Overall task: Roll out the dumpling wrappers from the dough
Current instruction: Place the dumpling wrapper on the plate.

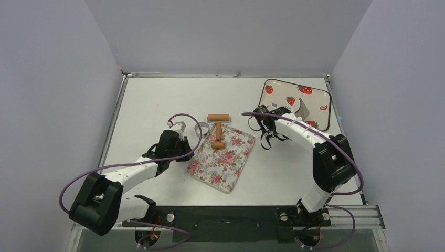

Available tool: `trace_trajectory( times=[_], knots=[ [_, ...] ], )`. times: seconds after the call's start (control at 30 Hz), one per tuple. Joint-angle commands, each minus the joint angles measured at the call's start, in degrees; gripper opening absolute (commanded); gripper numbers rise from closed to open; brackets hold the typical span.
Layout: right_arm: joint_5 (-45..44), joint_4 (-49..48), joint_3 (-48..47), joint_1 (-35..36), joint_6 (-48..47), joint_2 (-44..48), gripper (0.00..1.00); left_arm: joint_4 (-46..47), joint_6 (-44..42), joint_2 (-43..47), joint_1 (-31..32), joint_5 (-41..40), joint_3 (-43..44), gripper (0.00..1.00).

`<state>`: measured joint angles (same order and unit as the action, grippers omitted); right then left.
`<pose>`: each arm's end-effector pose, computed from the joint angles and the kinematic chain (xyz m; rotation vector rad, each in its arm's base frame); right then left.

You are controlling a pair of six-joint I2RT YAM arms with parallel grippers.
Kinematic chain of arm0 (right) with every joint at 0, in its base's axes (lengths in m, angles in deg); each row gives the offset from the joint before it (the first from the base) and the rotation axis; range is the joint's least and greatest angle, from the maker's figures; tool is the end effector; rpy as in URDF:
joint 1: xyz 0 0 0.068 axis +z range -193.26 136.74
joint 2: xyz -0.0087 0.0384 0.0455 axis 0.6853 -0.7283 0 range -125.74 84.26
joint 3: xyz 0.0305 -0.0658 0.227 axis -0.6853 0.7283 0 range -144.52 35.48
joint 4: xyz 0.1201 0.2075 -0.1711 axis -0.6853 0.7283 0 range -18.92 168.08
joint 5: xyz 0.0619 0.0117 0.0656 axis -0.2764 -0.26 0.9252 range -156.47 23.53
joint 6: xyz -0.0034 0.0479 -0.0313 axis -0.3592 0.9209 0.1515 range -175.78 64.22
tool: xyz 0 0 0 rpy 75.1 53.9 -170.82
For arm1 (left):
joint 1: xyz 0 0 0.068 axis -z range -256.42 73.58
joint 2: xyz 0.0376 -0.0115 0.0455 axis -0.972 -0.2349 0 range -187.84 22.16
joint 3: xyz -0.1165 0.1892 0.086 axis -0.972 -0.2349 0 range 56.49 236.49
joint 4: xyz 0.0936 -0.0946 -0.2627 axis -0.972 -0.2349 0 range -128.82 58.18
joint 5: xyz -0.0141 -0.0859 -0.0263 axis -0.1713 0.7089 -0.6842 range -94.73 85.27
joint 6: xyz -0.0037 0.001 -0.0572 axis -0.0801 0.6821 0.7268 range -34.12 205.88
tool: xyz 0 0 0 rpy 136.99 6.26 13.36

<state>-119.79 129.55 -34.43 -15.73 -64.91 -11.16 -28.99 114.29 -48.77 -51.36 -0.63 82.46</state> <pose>0.3080 0.1239 0.1765 -0.7556 2.5001 -1.2721 0.2442 -0.1174 0.0969 -0.0317 2.3690 -0.5487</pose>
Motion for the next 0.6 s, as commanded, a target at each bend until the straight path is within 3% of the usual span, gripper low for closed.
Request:
trace_trajectory(
  times=[0.0, 0.57],
  knots=[
    [-8.33, -2.91, 2.27, 2.50, -3.11, 0.05, 0.00, 2.43, 0.64, 1.08, -0.27, -0.44, -0.17, 0.14],
    [-12.21, -5.65, 7.00, 5.89, -7.94, -1.97, 0.00, 2.66, 0.87, 1.35, -0.25, -0.42, -0.32, 0.14]
  ],
)
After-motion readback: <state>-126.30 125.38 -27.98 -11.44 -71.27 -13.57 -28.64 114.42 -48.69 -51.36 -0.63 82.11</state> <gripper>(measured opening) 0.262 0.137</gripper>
